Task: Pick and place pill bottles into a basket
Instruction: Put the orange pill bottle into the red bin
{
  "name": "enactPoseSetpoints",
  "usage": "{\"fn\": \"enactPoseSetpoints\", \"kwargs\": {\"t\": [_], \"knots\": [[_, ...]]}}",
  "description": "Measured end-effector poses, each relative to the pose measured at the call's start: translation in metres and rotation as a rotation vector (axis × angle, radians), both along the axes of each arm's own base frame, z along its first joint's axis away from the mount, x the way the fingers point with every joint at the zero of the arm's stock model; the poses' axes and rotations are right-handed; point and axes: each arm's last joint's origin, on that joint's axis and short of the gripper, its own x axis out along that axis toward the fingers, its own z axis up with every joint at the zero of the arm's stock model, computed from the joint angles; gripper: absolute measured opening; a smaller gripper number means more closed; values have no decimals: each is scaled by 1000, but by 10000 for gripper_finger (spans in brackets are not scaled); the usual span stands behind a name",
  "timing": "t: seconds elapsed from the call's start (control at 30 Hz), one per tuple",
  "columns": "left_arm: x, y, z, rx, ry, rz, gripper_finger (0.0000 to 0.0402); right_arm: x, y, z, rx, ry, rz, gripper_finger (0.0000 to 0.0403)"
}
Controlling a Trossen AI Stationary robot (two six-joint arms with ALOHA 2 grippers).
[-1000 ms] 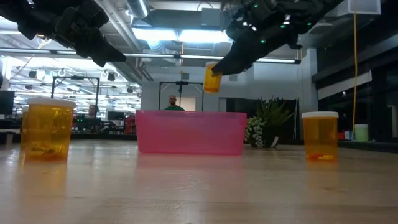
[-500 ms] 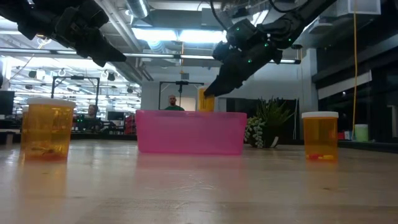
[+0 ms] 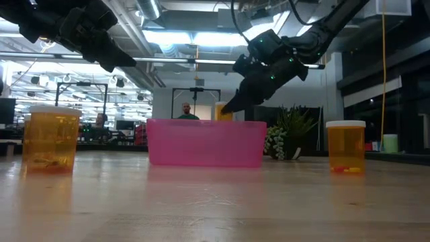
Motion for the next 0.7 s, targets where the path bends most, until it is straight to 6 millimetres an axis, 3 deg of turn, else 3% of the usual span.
{"fn": "enactPoseSetpoints", "kwargs": {"t": [0.4, 0.7], "knots": [[0, 0, 0, 0, 0, 0, 8, 7, -5, -30, -26, 34, -21, 214], [0, 0, 0, 0, 2, 1, 9, 8, -6, -41, -13, 63, -22, 214]]}}
